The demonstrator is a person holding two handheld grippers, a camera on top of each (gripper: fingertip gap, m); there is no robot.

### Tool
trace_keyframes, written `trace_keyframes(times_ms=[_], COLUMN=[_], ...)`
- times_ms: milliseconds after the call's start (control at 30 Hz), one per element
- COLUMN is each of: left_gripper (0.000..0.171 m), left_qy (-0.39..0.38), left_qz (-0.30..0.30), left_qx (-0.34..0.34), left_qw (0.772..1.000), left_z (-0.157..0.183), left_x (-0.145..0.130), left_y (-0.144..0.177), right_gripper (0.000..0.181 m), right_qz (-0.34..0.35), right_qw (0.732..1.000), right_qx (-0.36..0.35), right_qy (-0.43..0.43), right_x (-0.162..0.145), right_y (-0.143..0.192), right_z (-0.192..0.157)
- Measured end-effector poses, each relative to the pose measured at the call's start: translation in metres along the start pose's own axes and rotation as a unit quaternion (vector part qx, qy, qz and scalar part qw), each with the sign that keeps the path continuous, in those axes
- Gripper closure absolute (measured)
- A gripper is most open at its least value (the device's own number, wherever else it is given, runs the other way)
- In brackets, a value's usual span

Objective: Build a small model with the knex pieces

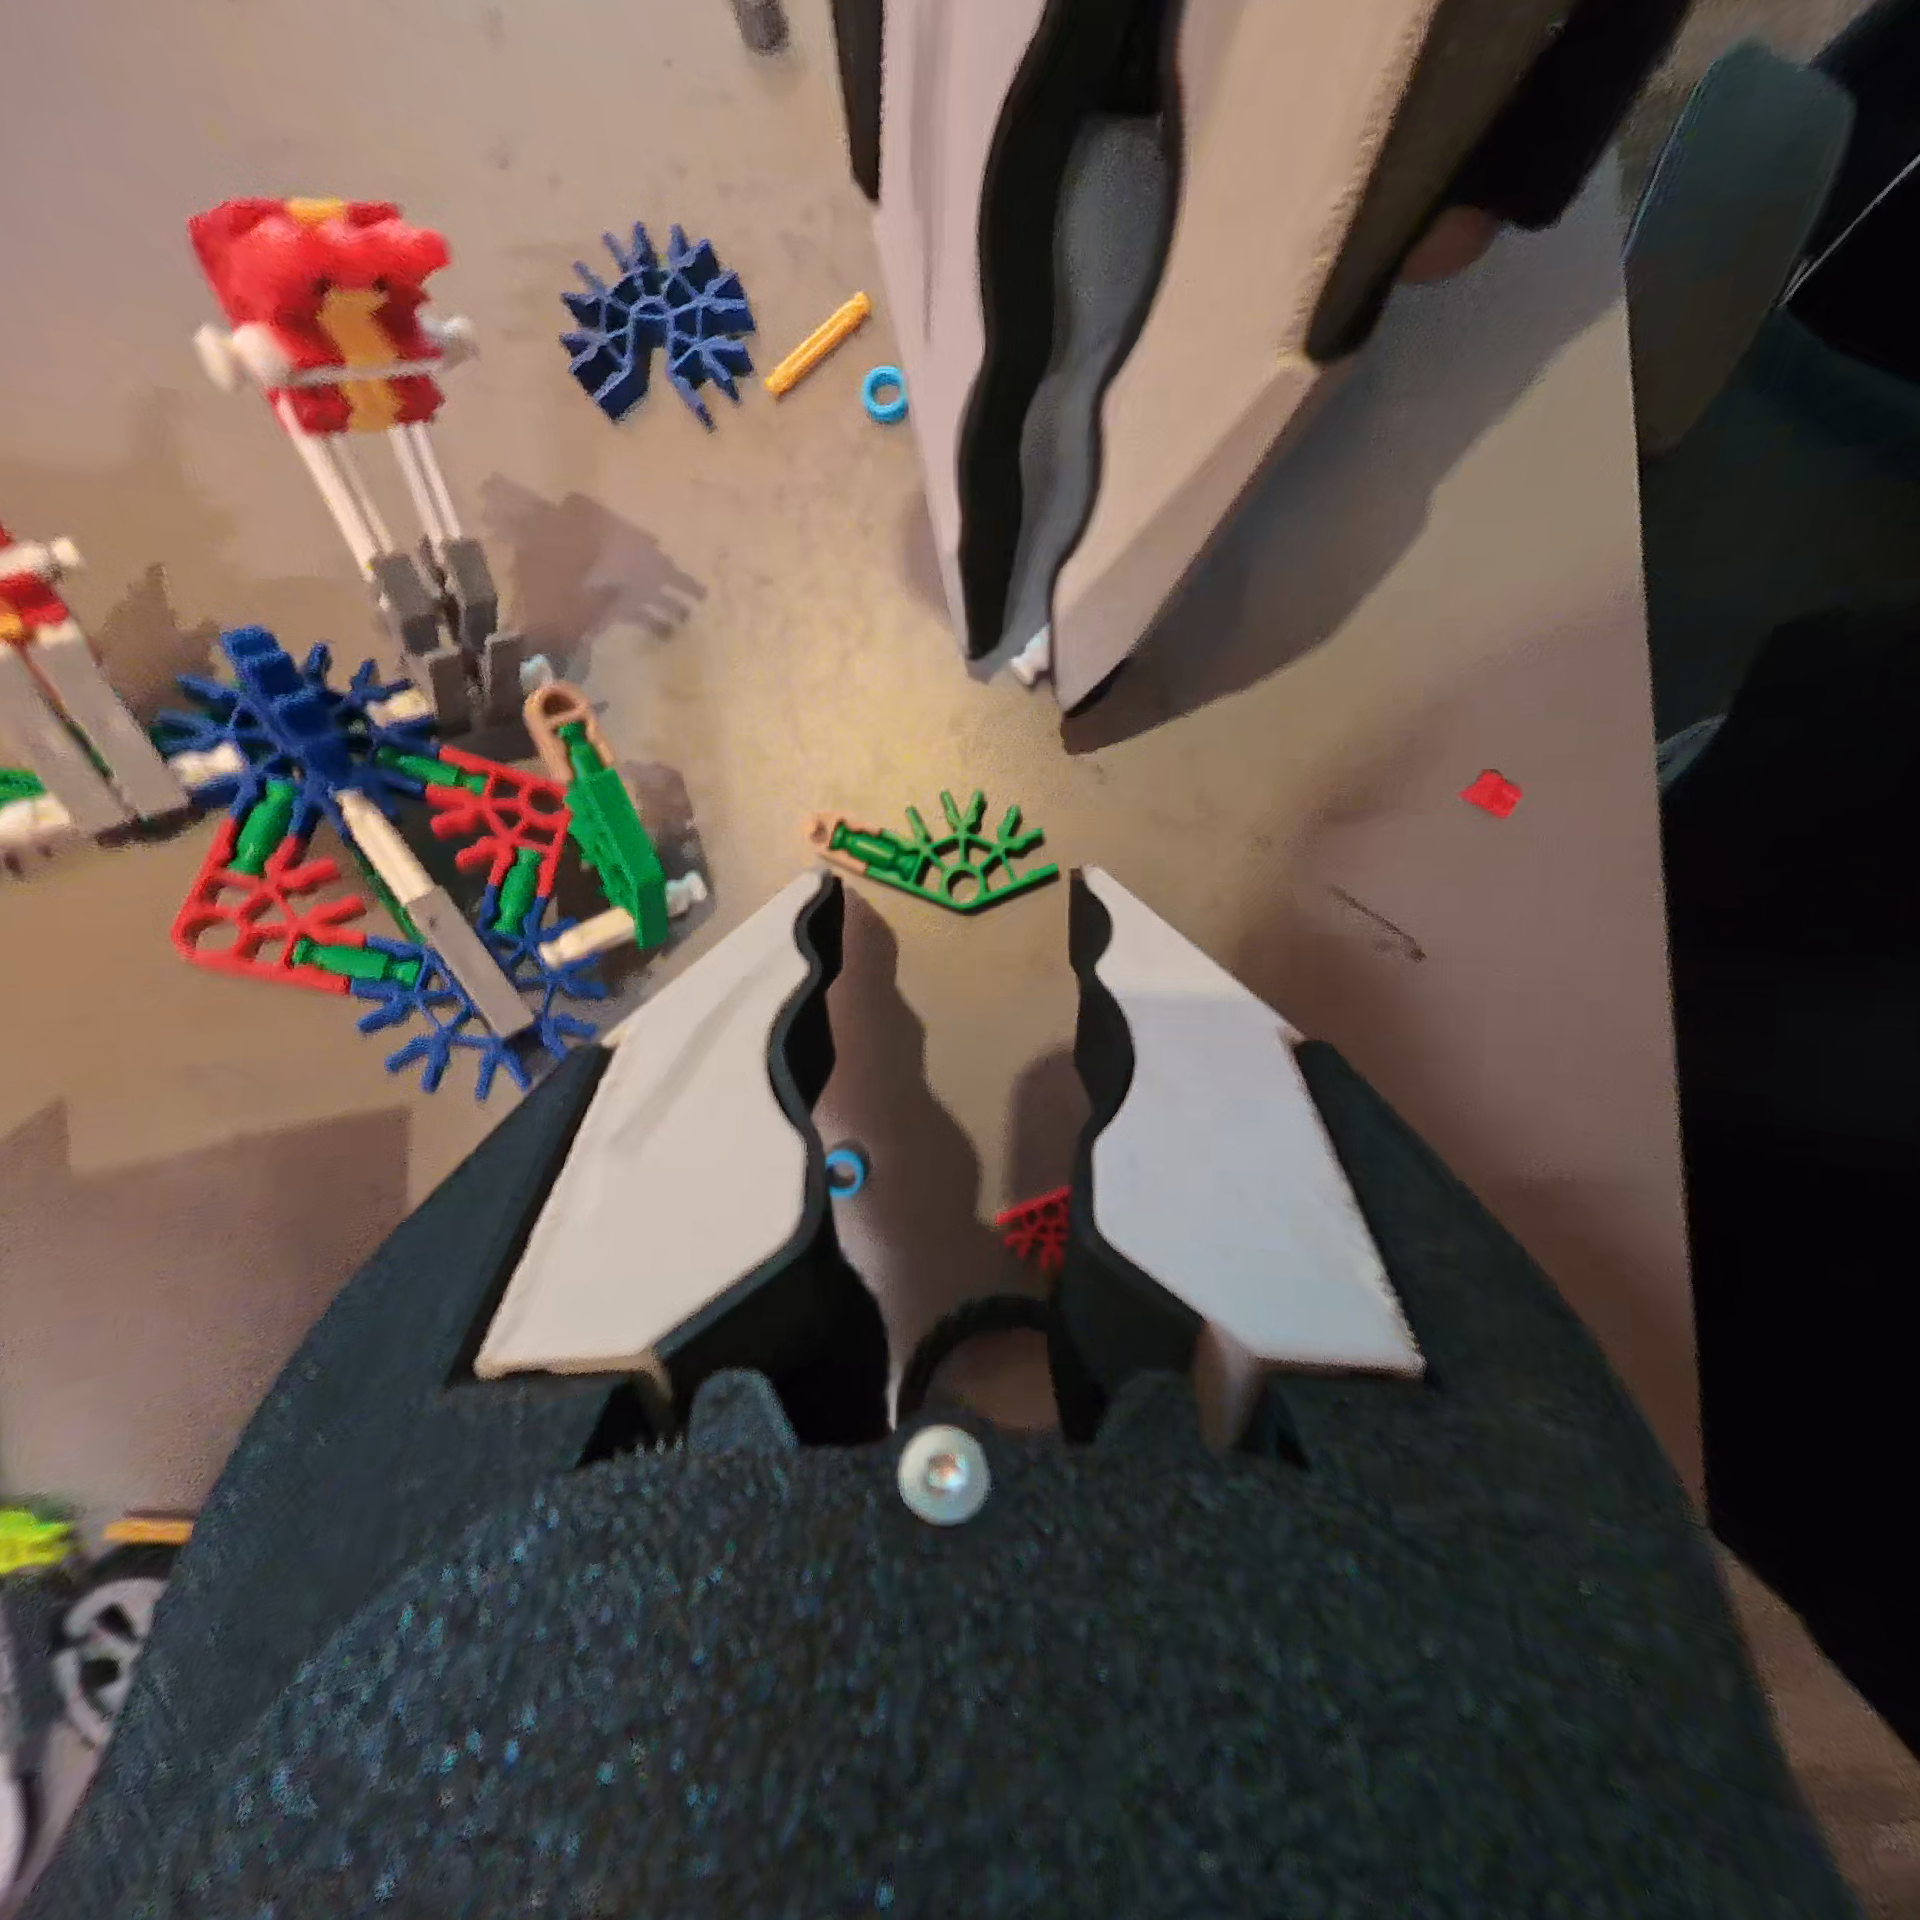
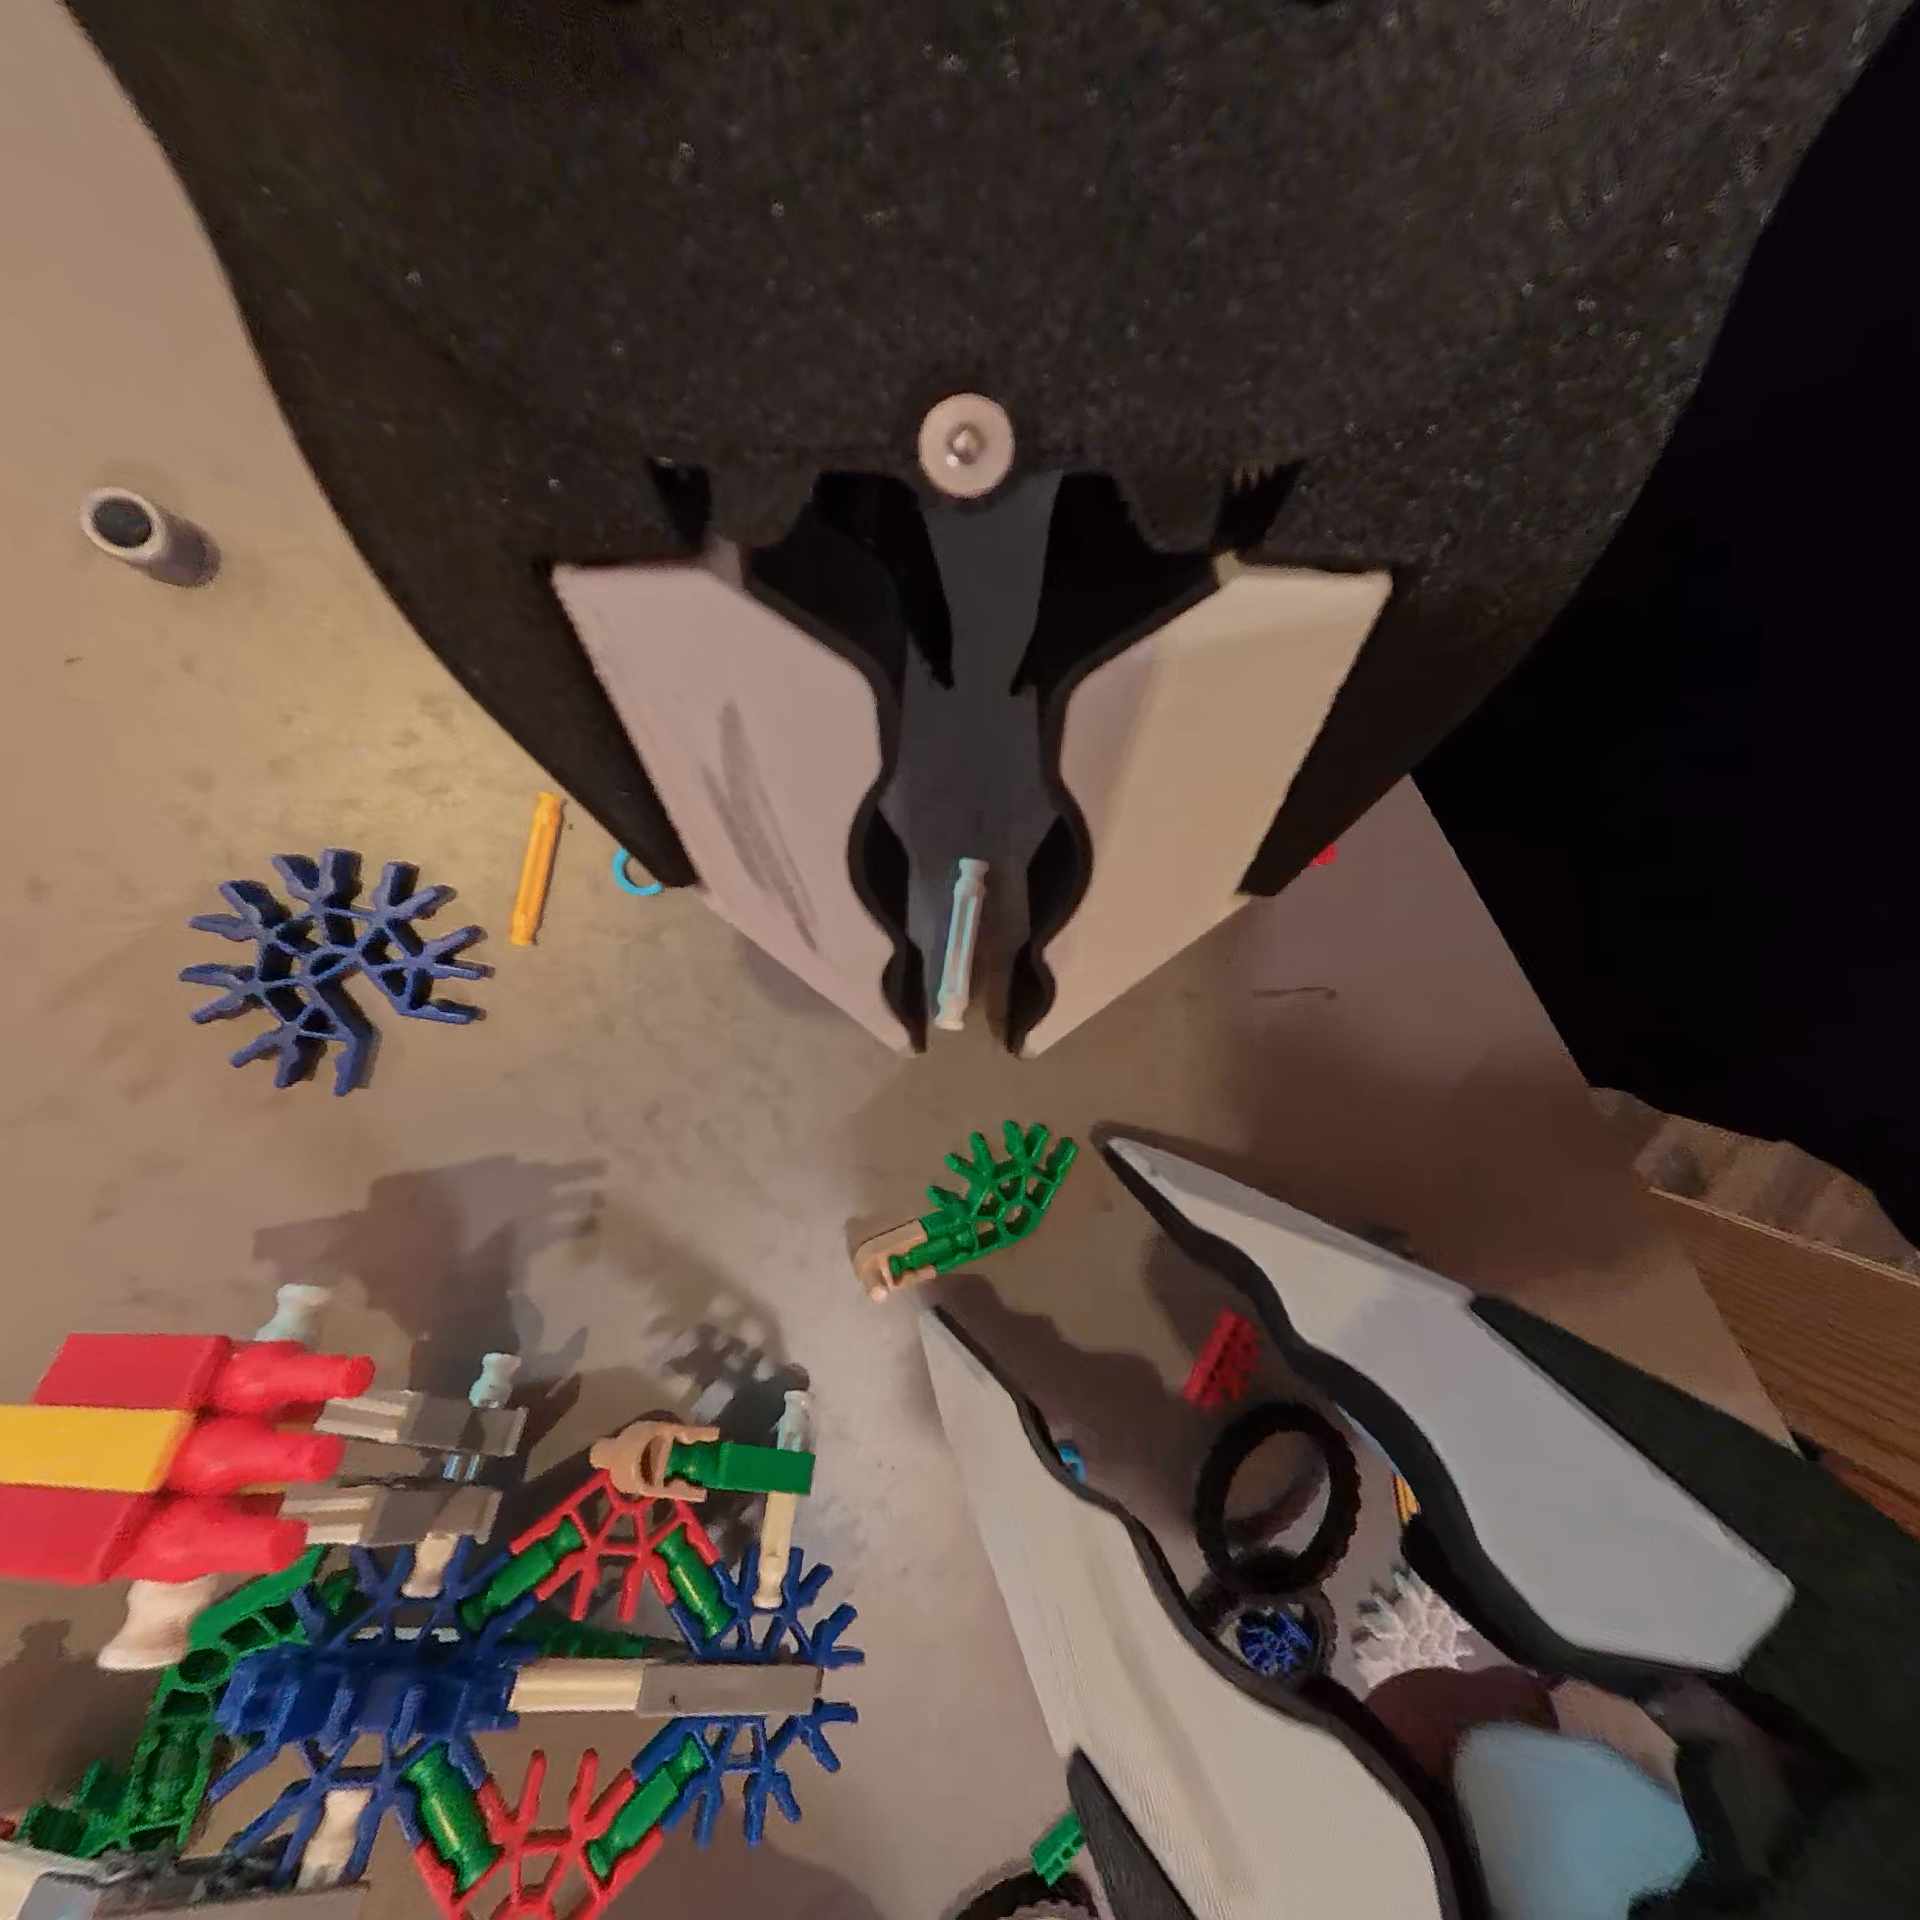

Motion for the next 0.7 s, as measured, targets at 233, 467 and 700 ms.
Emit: trace_keyframes(times_ms=[233,467,700], left_gripper=[0.138,0.147,0.145], left_qy=[0.041,0.085,0.108], left_qz=[-0.003,0.029,0.056], left_qx=[-0.013,0.017,0.021], left_qw=[0.999,0.996,0.992], left_z=[0.004,0.007,0.009], left_x=[-0.007,-0.01,-0.015], left_y=[-0.006,-0.009,-0.008], right_gripper=[0.159,0.17,0.178], right_qz=[-0.005,-0.028,0.006], right_qw=[1.0,1.0,0.999], right_qx=[-0.019,-0.005,0.025], right_qy=[-0.003,-0.002,-0.028], right_x=[0.019,0.025,0.032], right_y=[-0.013,-0.025,-0.017], right_z=[-0.002,-0.007,-0.01])
Point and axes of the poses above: each gripper's, where its closed fingertips meet, y back along the fingers, x out of its top, z = x × y across the jaws, the point moved 9 cm from there along y, back along the fingers, and after that the axes turned 9 degrees about -x, right-handed, at the moved point
